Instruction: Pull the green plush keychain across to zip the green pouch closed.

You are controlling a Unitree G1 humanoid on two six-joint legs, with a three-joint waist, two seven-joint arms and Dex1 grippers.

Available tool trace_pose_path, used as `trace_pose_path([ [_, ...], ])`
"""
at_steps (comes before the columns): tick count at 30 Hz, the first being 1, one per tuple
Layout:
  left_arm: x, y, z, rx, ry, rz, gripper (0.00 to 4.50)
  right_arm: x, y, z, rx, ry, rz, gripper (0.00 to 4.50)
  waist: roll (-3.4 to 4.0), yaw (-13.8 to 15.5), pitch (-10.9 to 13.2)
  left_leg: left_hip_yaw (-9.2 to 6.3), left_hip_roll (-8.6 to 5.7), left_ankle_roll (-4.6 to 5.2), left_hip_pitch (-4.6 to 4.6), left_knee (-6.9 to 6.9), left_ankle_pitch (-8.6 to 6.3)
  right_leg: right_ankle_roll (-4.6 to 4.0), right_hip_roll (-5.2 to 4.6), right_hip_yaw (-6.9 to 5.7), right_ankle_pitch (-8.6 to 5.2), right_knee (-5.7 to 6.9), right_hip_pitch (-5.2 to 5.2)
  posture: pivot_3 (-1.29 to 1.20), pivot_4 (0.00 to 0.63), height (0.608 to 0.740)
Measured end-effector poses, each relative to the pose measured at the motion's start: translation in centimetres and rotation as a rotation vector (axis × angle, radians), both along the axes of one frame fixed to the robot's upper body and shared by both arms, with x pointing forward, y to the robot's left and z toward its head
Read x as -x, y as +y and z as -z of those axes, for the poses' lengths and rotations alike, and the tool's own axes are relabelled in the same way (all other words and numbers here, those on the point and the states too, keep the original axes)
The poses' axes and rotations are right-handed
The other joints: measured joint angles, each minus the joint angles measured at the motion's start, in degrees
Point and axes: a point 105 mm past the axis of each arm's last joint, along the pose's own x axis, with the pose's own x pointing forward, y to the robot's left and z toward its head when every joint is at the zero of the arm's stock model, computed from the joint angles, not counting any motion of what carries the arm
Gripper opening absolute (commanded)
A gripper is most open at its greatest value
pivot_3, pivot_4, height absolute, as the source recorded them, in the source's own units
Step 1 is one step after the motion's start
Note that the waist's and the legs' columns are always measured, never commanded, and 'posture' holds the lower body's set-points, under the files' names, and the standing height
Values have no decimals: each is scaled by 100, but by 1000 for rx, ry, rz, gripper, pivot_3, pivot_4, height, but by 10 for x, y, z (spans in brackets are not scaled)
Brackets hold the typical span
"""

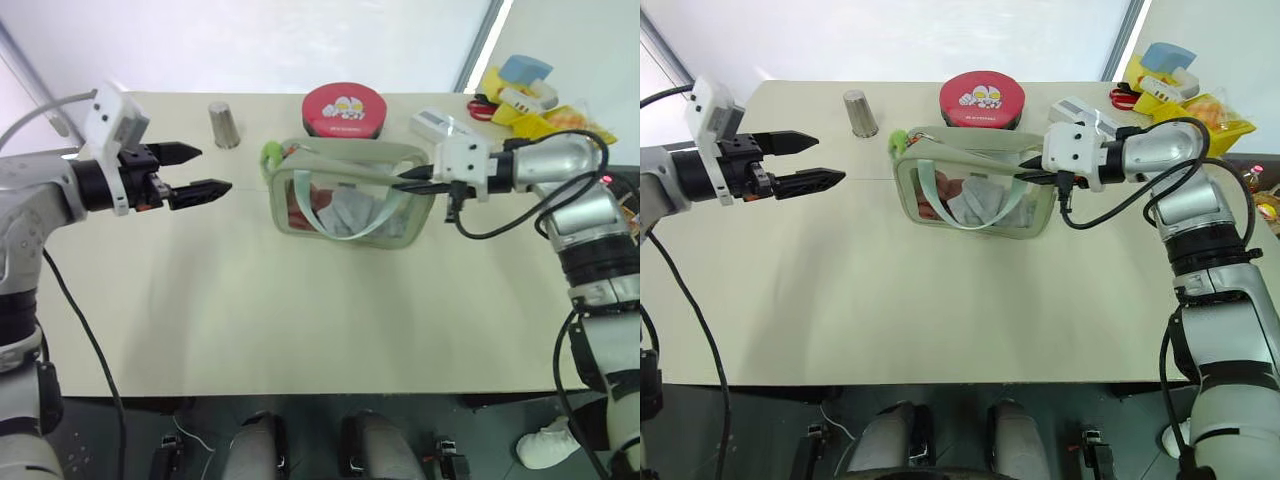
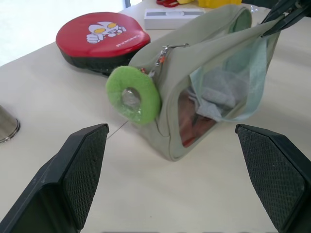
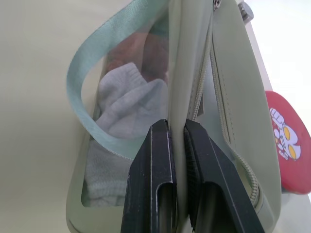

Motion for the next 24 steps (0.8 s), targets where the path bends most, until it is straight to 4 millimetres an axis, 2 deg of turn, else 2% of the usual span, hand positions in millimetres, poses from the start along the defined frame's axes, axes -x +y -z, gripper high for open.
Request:
trace_pose_path([
  [1,-1,-1,0,3,-3,-1,4500,0,-2,2,-1,16,2,1071,0,2,0,0,0,0,2,1,0,0,0,0,0,1,3,0,150,740],
  [4,-1,-2,1,9,-5,-3,4500,-2,-4,5,-35,69,30,2476,0,8,0,0,1,0,2,2,0,0,-2,0,0,1,4,0,150,740],
  [6,-1,-2,3,12,4,-2,4500,-1,-3,1,-63,97,47,2476,4,10,2,0,1,0,2,2,0,0,-2,0,0,1,4,0,150,740],
  [9,0,-2,4,20,13,-1,4500,7,8,-22,-117,91,25,2476,6,6,4,-1,3,0,2,2,0,0,-2,1,0,3,3,0,150,740],
  [13,-1,-3,3,22,11,-2,4500,12,34,-52,-195,79,36,2476,6,2,3,-1,3,0,3,3,0,0,-2,1,0,5,3,0,150,740],
  [15,-3,-7,1,25,-1,11,4500,12,51,-47,-204,112,46,2476,3,18,1,-1,1,0,3,4,0,0,-2,0,0,6,4,0,150,740],
  [17,-4,-9,-1,27,-9,18,4500,6,62,-34,-211,162,78,2476,3,20,1,0,-1,0,1,4,0,0,-3,0,0,5,3,0,150,740],
  [20,-6,-10,-1,23,-9,21,4500,0,70,-22,-194,183,108,2476,3,45,1,-1,-3,0,-1,3,0,0,-3,-2,0,5,3,0,150,740],
  [24,-7,-14,2,18,-4,31,4500,-3,69,-12,-132,181,133,2476,3,29,1,0,-3,0,0,4,0,0,-3,-2,0,5,3,0,150,740],
])
